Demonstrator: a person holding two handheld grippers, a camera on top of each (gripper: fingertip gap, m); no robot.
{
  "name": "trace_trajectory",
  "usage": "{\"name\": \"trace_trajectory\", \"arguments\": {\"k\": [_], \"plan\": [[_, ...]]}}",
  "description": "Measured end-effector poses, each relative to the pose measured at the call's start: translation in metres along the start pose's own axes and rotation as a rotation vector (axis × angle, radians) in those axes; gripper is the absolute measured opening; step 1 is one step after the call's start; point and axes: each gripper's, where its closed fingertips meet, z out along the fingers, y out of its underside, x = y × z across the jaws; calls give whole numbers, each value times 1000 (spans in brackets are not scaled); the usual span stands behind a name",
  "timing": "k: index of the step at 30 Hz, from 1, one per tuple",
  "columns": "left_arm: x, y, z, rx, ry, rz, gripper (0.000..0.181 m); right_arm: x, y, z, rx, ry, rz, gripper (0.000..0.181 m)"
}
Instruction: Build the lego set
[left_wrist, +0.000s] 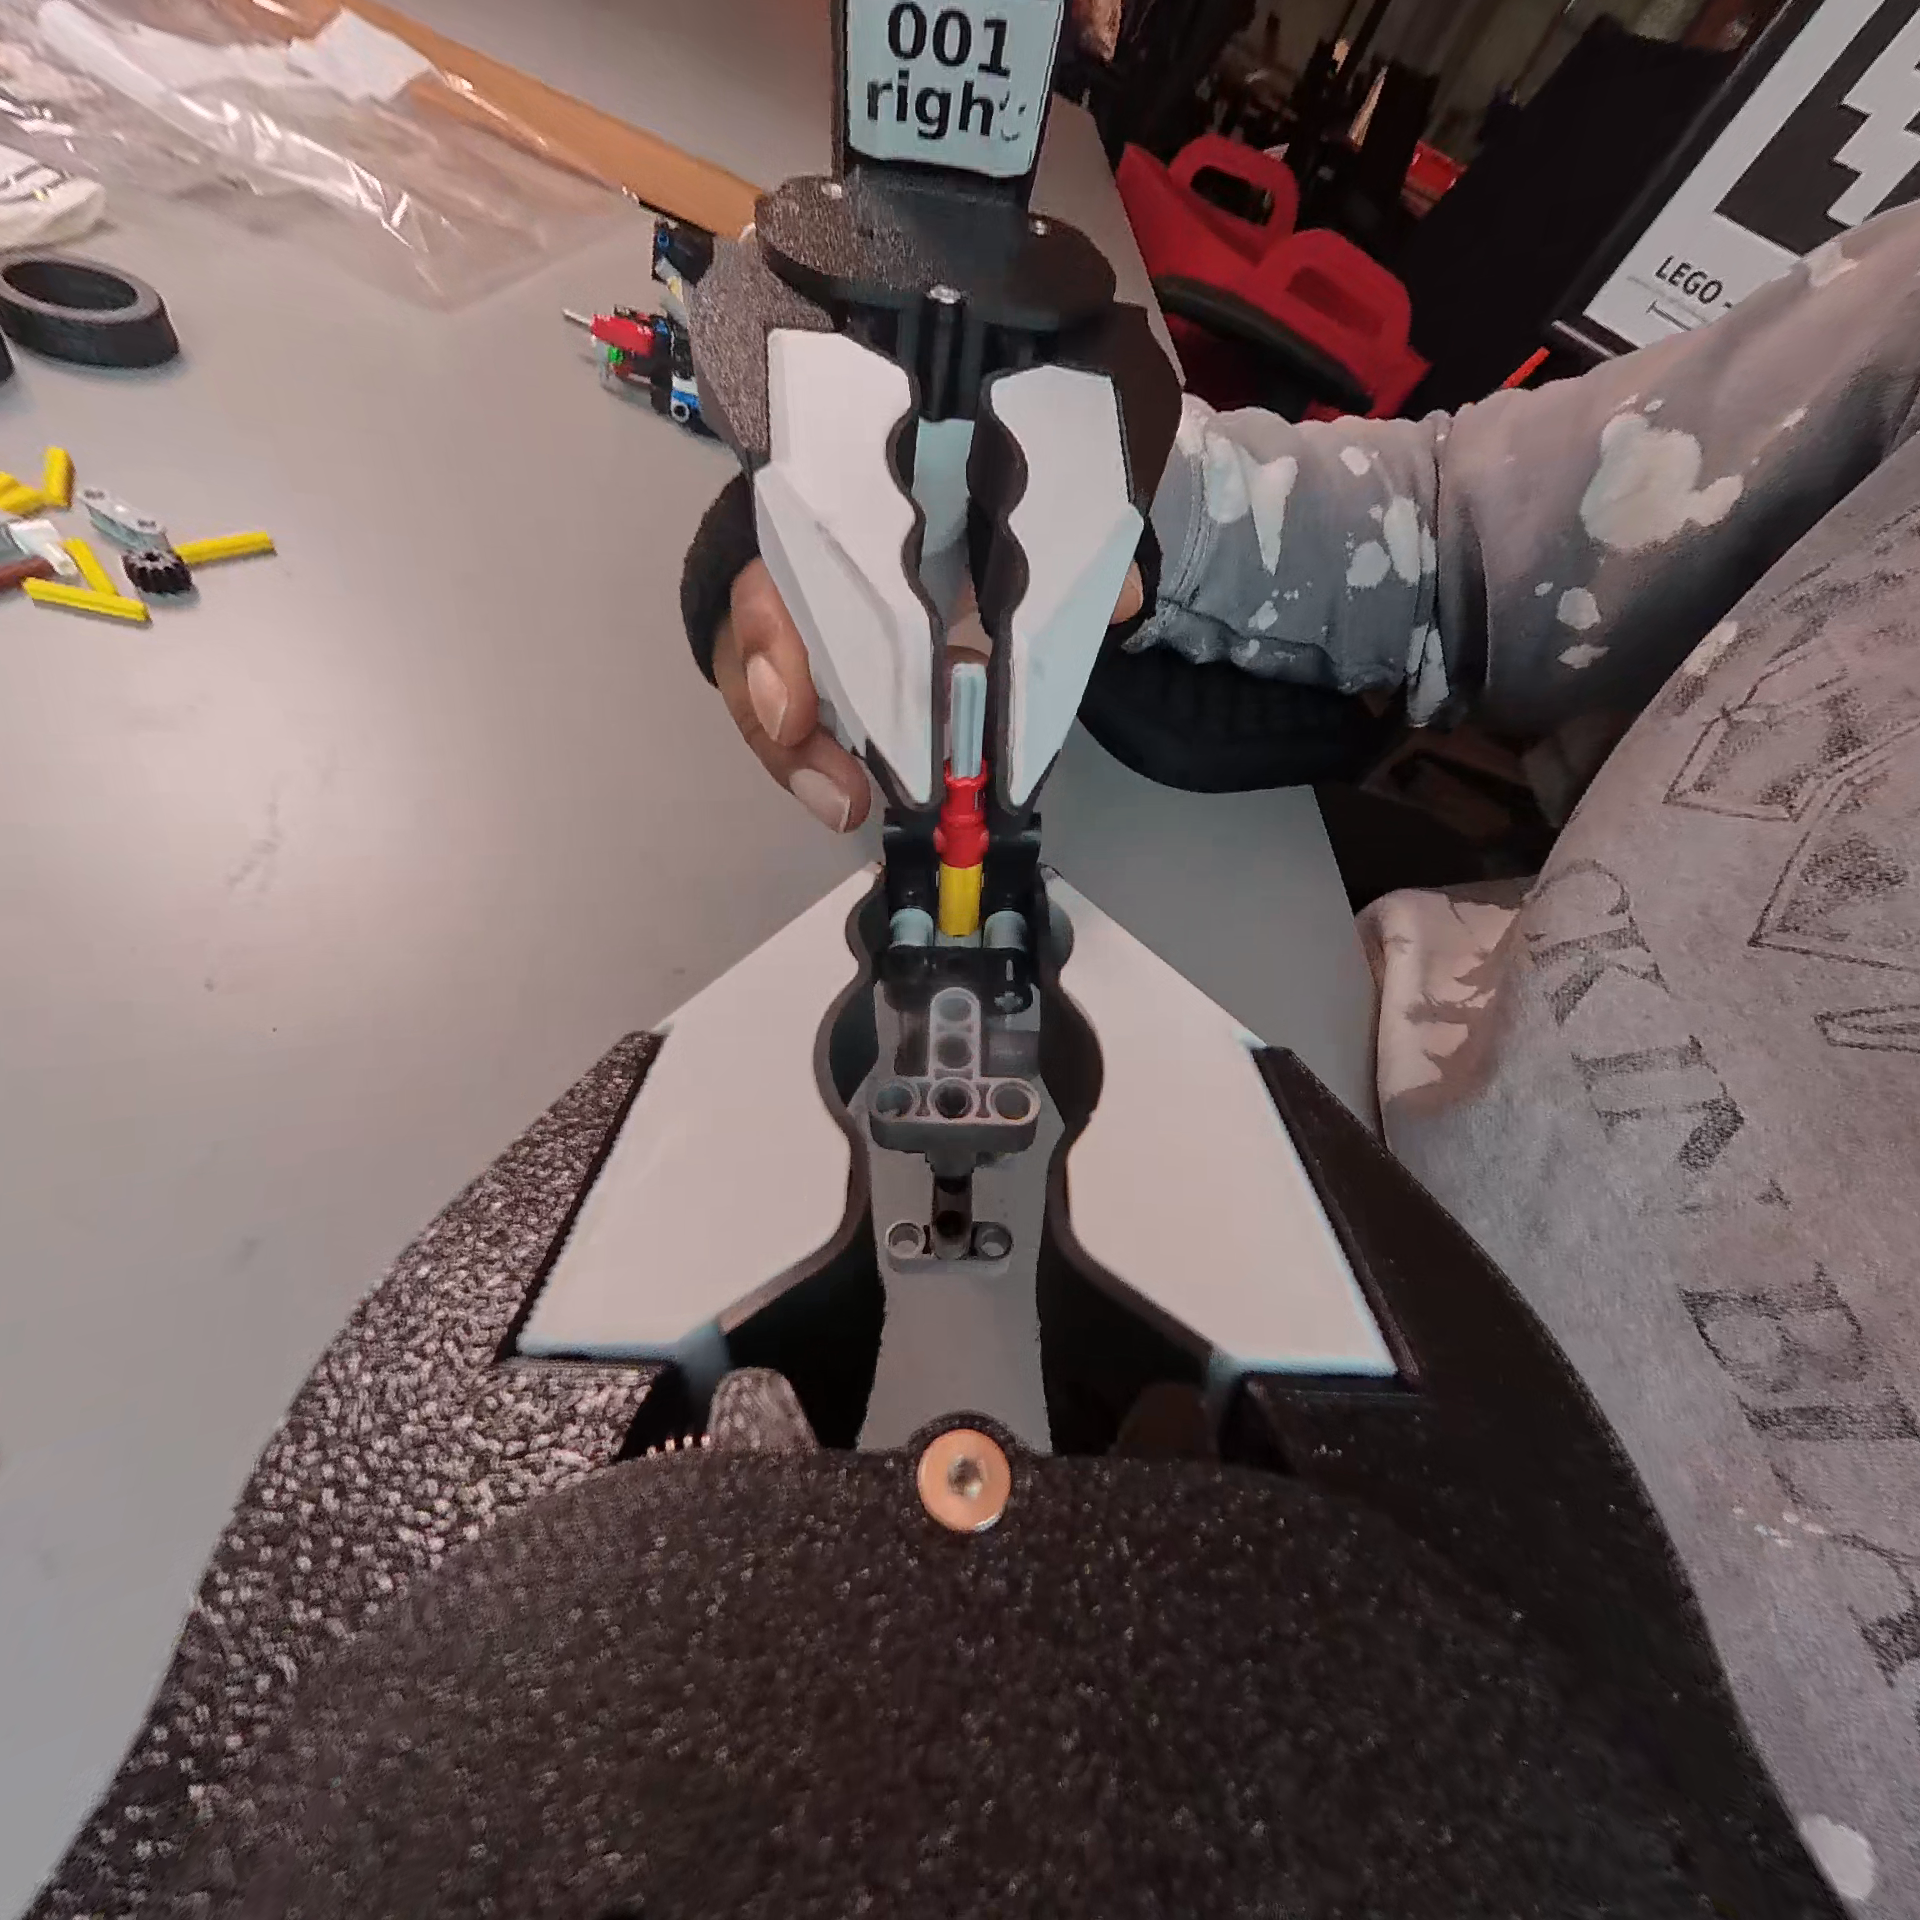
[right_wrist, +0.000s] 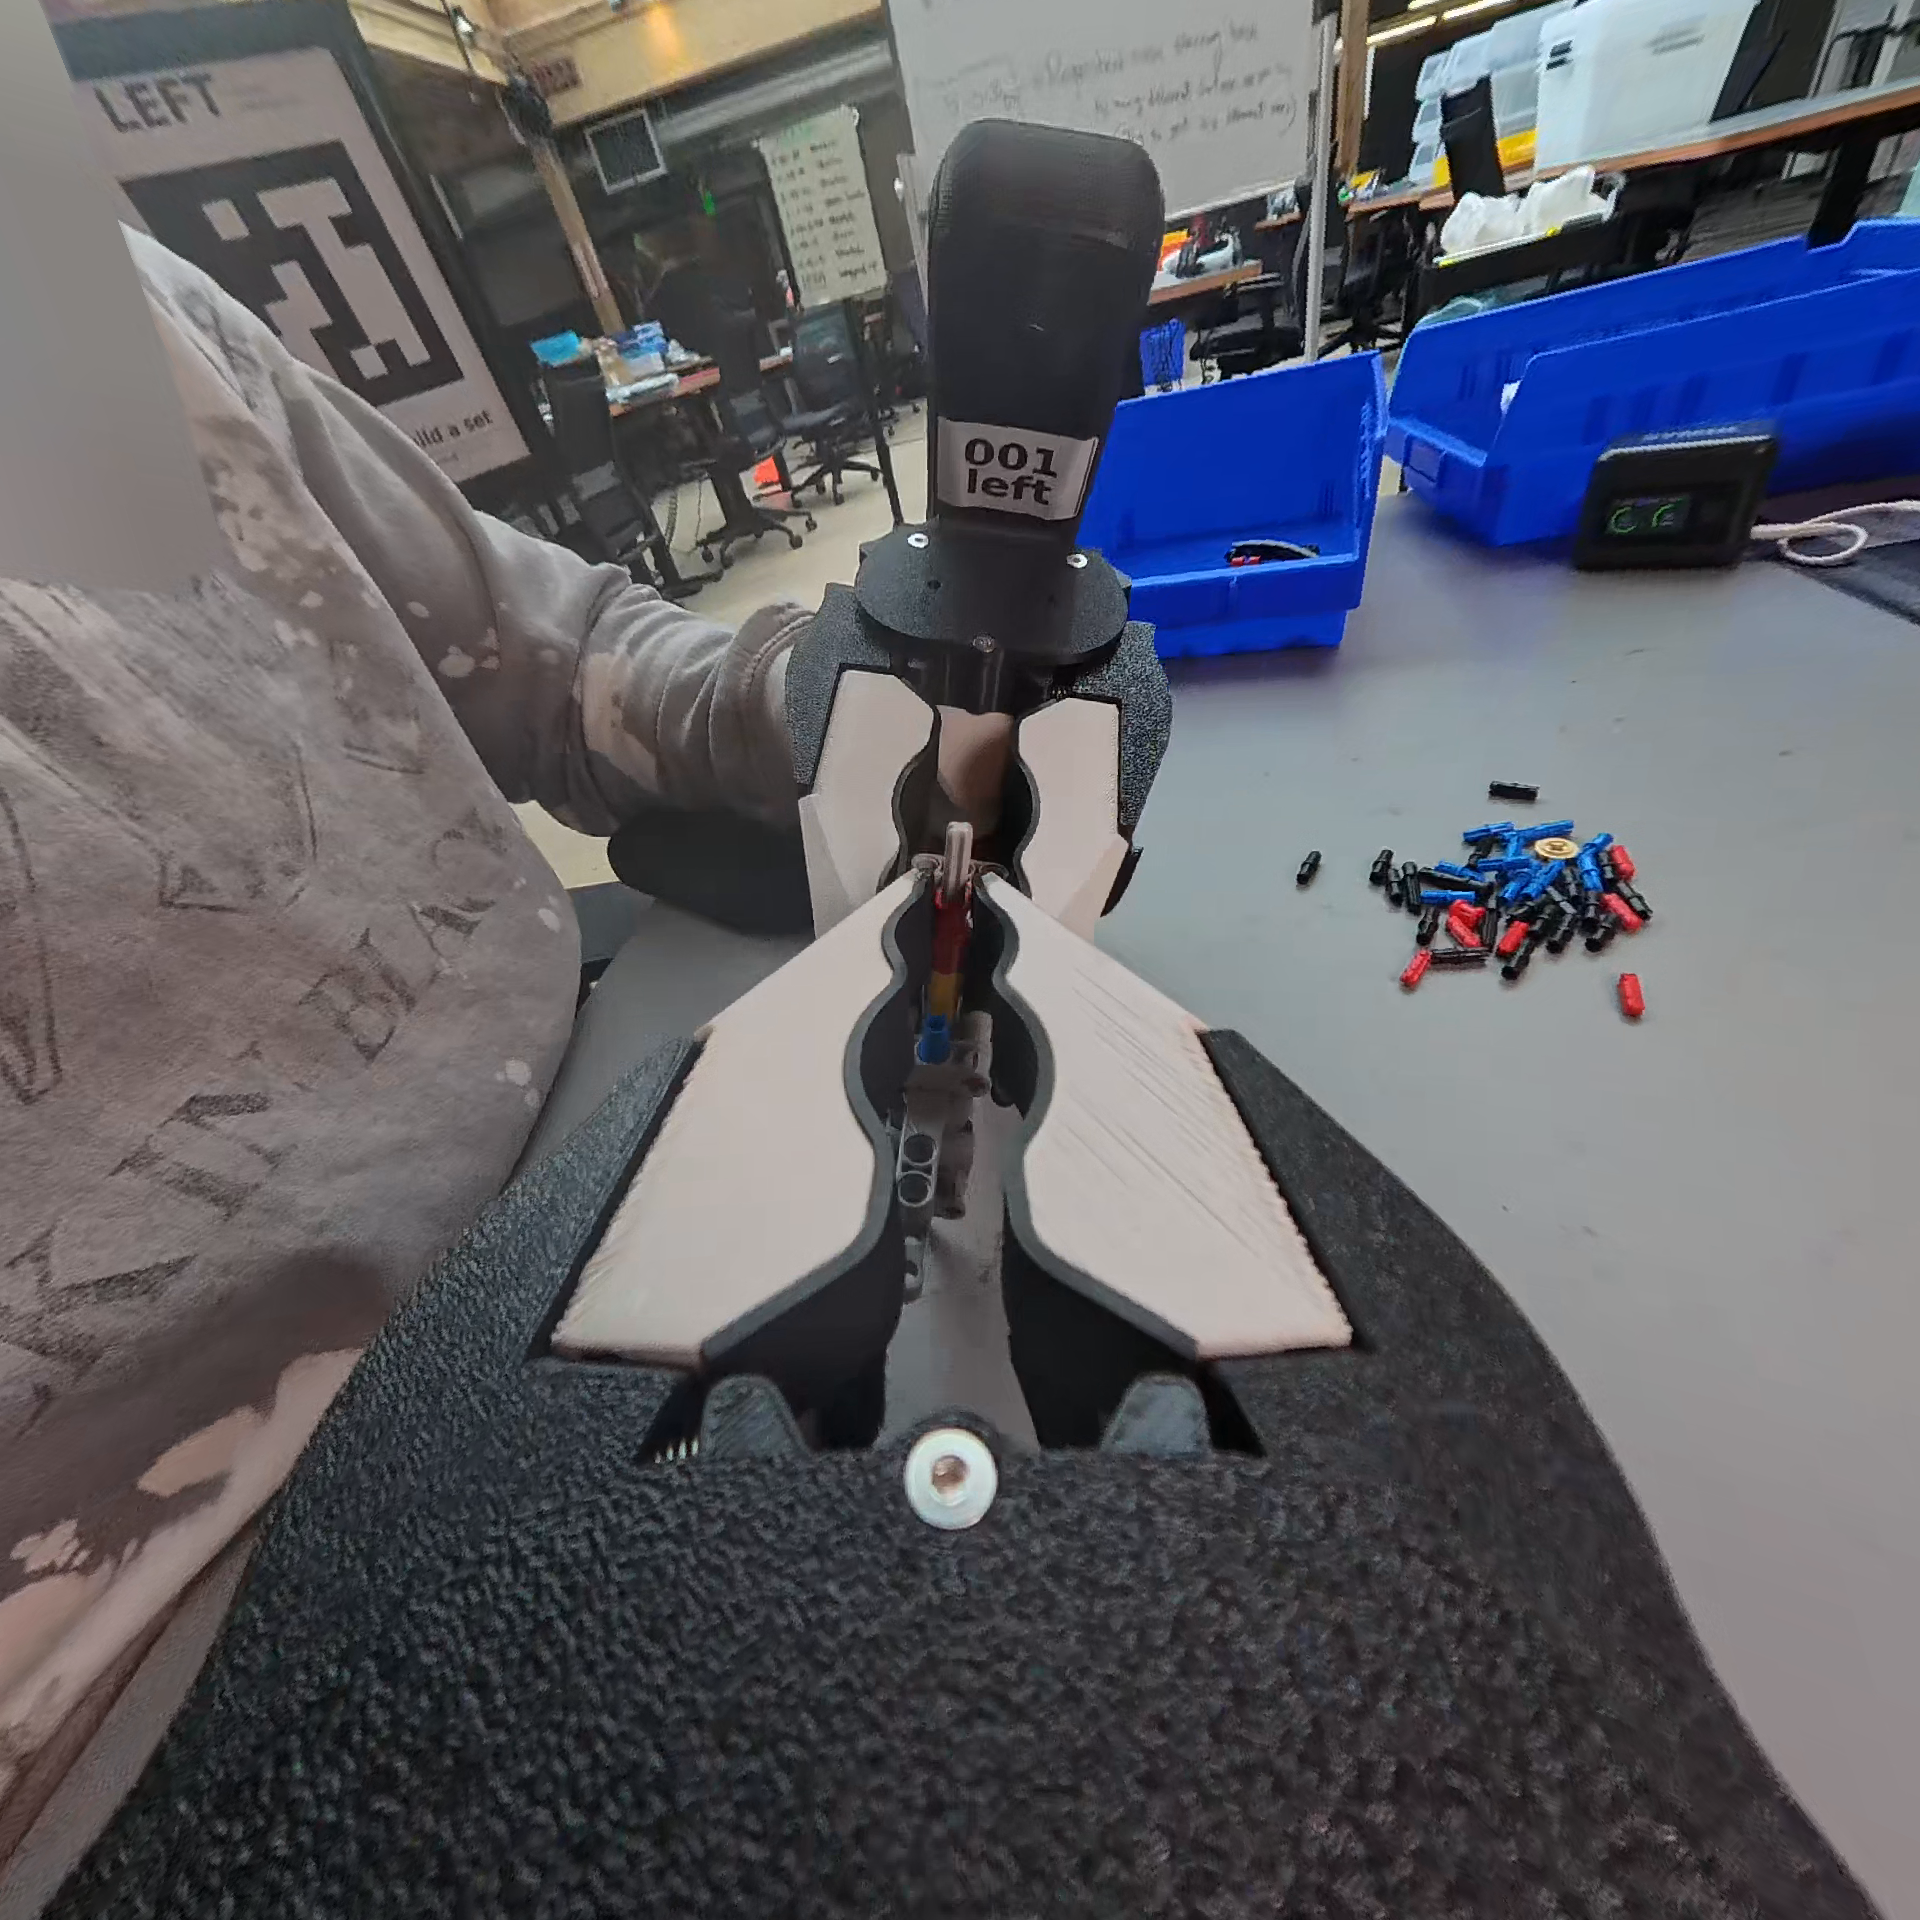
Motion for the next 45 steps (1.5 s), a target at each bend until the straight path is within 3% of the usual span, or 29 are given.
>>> {"name": "trace_trajectory", "arguments": {"k": [7,12,18,20,21,22,24,30,36,40,45], "plan": [[13,15,-5,-70,116,-133,24,-5,-1,8,78,-65,112,3],[16,18,-5,-72,147,-182,24,-4,1,9,34,-28,66,2],[18,20,-4,-78,172,-228,24,-5,-1,9,56,-73,155,0],[30,37,1,-168,224,-253,25,5,-47,-17,301,-95,246,1],[34,40,6,-170,239,-276,25,14,-66,-36,349,-57,219,0],[36,36,6,-151,227,-255,25,17,-65,-43,262,30,102,1],[26,24,1,-122,149,-171,24,7,-68,-46,218,56,51,1],[-5,31,-9,-115,50,-281,29,27,-39,-41,255,92,257,2],[-19,41,-11,-146,-3,-348,33,35,-20,-17,274,68,442,2],[-24,44,-14,-162,-35,-338,56,34,-11,-5,283,56,514,2],[-28,14,-25,-14,-70,-236,52,34,-7,2,292,66,536,2]]}}
